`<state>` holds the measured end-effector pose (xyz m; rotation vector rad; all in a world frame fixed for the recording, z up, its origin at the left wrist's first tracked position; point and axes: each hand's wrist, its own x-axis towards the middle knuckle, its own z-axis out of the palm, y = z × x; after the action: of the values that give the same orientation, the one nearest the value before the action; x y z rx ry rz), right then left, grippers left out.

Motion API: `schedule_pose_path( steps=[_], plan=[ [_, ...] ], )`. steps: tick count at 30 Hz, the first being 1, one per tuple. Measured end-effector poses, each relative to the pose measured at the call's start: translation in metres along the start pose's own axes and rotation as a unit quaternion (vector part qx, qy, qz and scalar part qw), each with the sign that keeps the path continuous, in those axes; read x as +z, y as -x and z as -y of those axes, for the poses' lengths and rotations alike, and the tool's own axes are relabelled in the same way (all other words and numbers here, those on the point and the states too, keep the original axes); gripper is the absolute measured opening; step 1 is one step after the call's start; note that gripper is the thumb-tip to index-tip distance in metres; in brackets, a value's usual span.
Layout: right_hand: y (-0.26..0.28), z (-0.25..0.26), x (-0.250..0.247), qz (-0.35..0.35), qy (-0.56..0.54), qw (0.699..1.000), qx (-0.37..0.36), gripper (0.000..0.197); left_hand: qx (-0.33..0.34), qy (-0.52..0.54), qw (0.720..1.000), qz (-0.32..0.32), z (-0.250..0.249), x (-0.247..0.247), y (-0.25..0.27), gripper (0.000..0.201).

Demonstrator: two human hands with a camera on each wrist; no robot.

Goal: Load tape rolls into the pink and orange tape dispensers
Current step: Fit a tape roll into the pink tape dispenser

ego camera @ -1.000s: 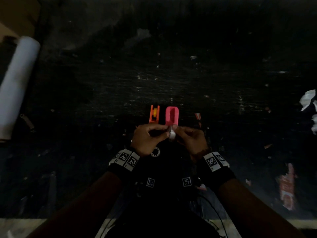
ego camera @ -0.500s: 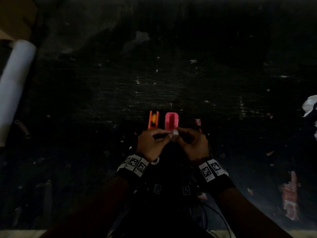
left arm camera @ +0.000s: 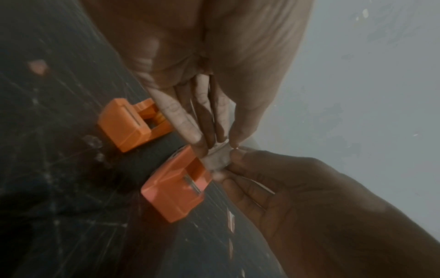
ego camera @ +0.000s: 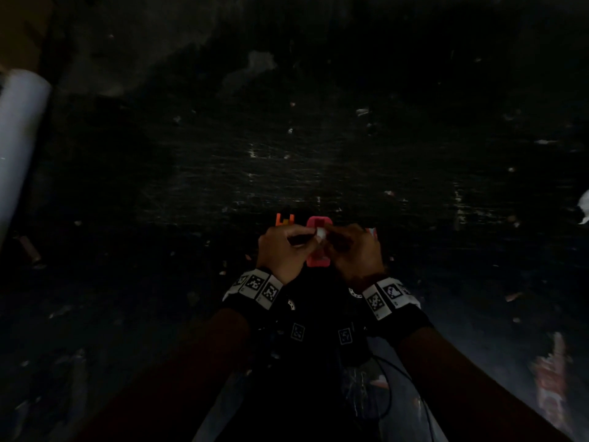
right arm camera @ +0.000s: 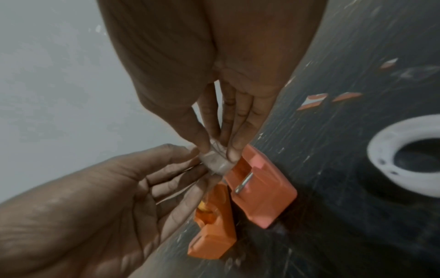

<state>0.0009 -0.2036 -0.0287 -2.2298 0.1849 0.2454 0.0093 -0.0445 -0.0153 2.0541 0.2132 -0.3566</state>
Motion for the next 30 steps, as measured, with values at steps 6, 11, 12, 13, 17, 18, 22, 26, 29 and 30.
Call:
schedule_pose_path(
  steps=[6, 11, 12, 13, 17, 18, 22, 26, 29, 30],
  plan=[
    [-0.009, 0.0, 0.002, 0.007, 0.015, 1.0, 0.001, 0.028, -0.003, -0.016, 1.0, -0.005, 0.002, 0.005, -0.008, 0.02],
    [-0.014, 0.002, 0.001, 0.014, 0.019, 1.0, -0.009, 0.026, -0.009, -0.049, 0.999, -0.005, 0.003, 0.006, -0.012, 0.024],
    [-0.014, 0.002, 0.001, 0.019, 0.024, 0.999, -0.009, 0.026, -0.01, -0.053, 0.999, -0.005, 0.004, 0.006, -0.012, 0.025],
    [-0.015, 0.002, 0.001, 0.023, 0.027, 0.999, -0.009, 0.025, -0.011, -0.052, 0.999, -0.005, 0.003, 0.006, -0.012, 0.025],
    [-0.016, 0.003, 0.0, 0.034, 0.045, 0.998, -0.016, 0.03, -0.022, -0.03, 0.999, 0.007, 0.004, 0.007, -0.016, 0.028],
    [-0.015, 0.004, 0.0, 0.04, 0.061, 0.997, -0.024, 0.031, -0.023, -0.029, 0.999, 0.01, 0.005, 0.007, -0.017, 0.028],
    [-0.014, 0.004, 0.002, 0.065, 0.088, 0.993, -0.045, 0.05, -0.018, -0.031, 0.999, 0.015, 0.004, 0.007, -0.019, 0.023],
    [-0.013, 0.006, 0.001, 0.044, 0.098, 0.992, -0.065, 0.053, -0.004, -0.028, 0.999, 0.027, 0.003, 0.006, -0.017, 0.023],
    [-0.013, 0.005, 0.001, 0.037, 0.108, 0.992, -0.061, 0.048, 0.033, -0.033, 0.999, 0.027, 0.001, 0.002, -0.013, 0.022],
    [-0.013, 0.006, 0.001, 0.04, 0.111, 0.991, -0.056, 0.047, 0.048, -0.045, 0.998, 0.025, 0.0, 0.001, -0.012, 0.021]
  ],
)
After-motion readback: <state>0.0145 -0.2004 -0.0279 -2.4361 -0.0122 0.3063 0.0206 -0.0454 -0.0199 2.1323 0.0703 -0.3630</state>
